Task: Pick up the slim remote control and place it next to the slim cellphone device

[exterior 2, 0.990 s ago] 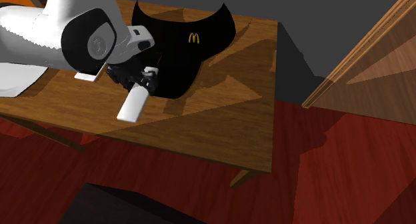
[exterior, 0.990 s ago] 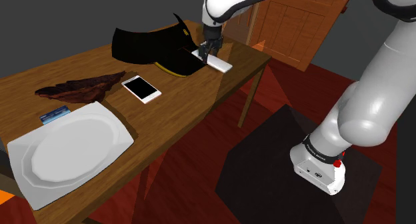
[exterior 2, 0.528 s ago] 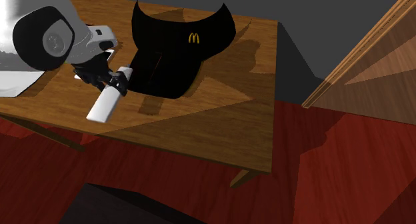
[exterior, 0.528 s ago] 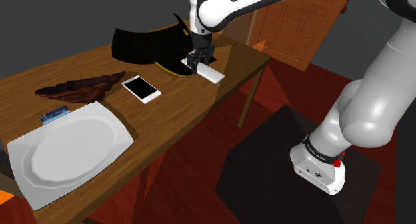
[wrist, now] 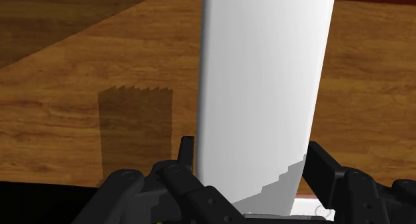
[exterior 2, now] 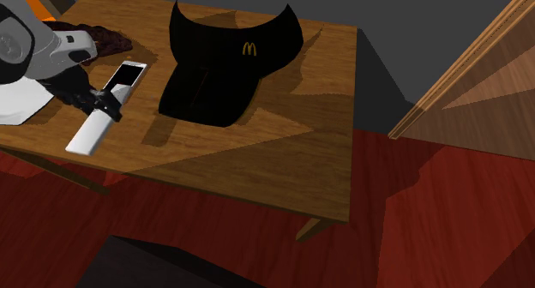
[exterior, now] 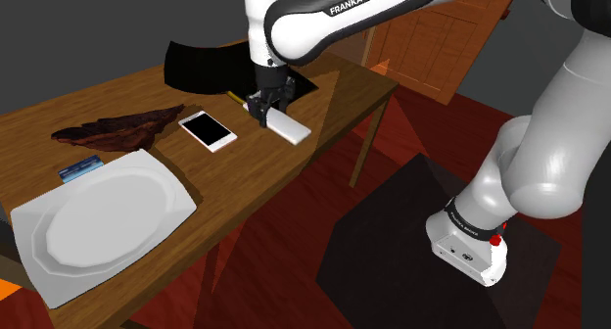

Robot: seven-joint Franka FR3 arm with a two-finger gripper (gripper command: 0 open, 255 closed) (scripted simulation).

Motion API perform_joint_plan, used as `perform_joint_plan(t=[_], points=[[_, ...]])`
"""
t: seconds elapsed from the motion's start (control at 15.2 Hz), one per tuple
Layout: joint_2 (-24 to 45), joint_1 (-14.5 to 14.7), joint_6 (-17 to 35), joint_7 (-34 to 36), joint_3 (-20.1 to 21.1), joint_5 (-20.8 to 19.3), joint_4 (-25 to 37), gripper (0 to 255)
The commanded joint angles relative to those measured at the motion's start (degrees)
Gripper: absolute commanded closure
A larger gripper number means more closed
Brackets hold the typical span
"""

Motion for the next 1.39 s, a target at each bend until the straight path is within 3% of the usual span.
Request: perform_joint_plan(t=[0.0,0.4,1.32], points=[[1.22,1.43,-0.52,2.66,1.04,-0.27,1.73,255],[6.23,6.76,-2.47,11.70,4.38,-1.68,8.50,255],[10.62,7.03,6.99,12.42,3.98,-2.76,3.36,255]])
